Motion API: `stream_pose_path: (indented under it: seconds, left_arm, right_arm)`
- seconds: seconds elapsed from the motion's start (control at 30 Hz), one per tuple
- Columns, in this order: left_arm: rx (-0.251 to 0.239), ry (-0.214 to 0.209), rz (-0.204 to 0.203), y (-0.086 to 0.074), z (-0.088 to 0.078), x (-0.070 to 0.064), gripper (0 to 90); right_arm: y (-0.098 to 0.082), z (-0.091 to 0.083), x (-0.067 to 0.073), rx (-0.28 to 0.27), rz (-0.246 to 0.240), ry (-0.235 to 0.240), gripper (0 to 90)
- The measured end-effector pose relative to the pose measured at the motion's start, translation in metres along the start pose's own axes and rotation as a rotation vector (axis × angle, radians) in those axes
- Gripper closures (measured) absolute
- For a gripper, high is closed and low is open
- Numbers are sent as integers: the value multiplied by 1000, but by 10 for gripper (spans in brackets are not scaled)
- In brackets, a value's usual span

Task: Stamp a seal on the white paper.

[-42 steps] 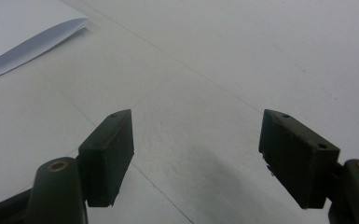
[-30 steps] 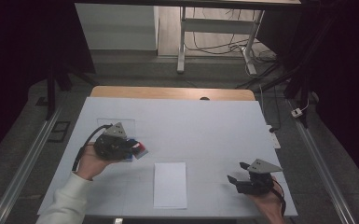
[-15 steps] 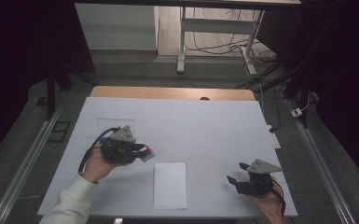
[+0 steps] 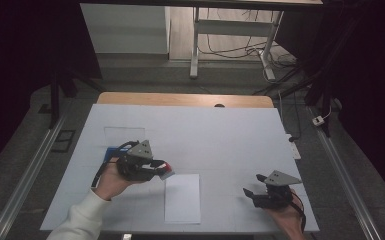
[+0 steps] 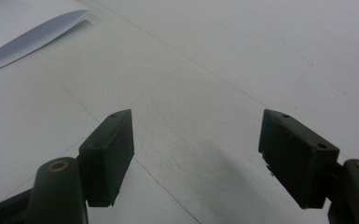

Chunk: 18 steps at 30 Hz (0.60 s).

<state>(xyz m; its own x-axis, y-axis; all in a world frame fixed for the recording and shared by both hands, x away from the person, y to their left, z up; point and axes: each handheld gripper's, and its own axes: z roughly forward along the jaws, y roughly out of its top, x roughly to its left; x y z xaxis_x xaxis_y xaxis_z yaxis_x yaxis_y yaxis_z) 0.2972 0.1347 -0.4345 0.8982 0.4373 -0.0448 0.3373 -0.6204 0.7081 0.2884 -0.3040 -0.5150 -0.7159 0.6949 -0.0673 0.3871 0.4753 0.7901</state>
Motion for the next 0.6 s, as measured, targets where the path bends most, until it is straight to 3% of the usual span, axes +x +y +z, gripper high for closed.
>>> stream_pose_path:
  seconds: [0.6]
  left_arm:
    - [59, -62, 51, 7, 31, -20, 706]
  right_arm:
    - [-1, 1, 0, -3, 1, 2, 262]
